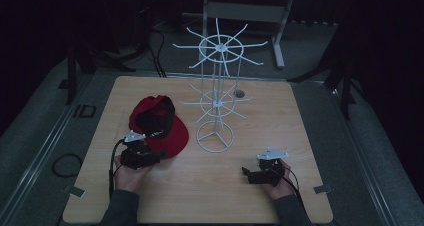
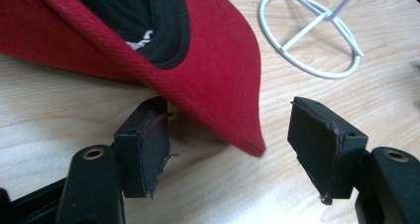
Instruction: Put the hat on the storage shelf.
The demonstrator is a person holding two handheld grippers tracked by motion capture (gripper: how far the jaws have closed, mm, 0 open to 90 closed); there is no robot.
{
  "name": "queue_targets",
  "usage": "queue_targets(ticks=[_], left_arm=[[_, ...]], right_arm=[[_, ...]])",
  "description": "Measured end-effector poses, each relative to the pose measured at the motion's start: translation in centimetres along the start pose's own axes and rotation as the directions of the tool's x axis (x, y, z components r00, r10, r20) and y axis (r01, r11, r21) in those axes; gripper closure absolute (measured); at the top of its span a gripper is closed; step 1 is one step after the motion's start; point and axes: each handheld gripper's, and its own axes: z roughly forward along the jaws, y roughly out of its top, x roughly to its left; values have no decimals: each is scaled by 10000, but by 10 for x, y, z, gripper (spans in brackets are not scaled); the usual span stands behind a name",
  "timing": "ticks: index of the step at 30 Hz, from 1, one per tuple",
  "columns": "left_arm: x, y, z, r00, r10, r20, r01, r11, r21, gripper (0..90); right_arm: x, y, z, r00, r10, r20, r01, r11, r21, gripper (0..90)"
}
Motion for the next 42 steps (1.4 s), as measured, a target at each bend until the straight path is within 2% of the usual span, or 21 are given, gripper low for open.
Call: queue_targets(ticks=[6,11,17,20,23,30,32,35,42], left_arm=[[3,4,20,9995,-226,-205,233,9992,338,364],[5,5,30,9987,-454,-222,465,9977,493,391],[7,3,37,9994,-229,-272,247,9973,686,420],[8,2,40,9994,-308,-177,318,9976,615,425],[7,1,42,9997,-222,-55,225,9980,596,493],[18,3,32,9988,-488,36,484,9959,763,588],[21,4,27,9985,-543,32,540,9964,655,625],[27,4,19,9988,-442,-209,453,9974,563,674],[34,3,8,9977,-674,-108,673,9977,-93,828]], right_arm=[[0,0,0,10000,1,-1,-1,10000,1,132],[0,0,0,10000,2,-1,-2,10000,0,131],[0,0,0,10000,7,0,-7,10000,0,131],[0,0,0,10000,3,-1,-3,10000,0,131],[0,0,0,10000,5,0,-5,10000,0,131],[0,0,0,10000,16,-8,-16,10000,6,131],[0,0,0,10000,2,-1,-2,10000,-3,131],[0,0,0,10000,2,-2,-2,10000,-3,131],[0,0,0,10000,1,0,-1,10000,-1,131]])
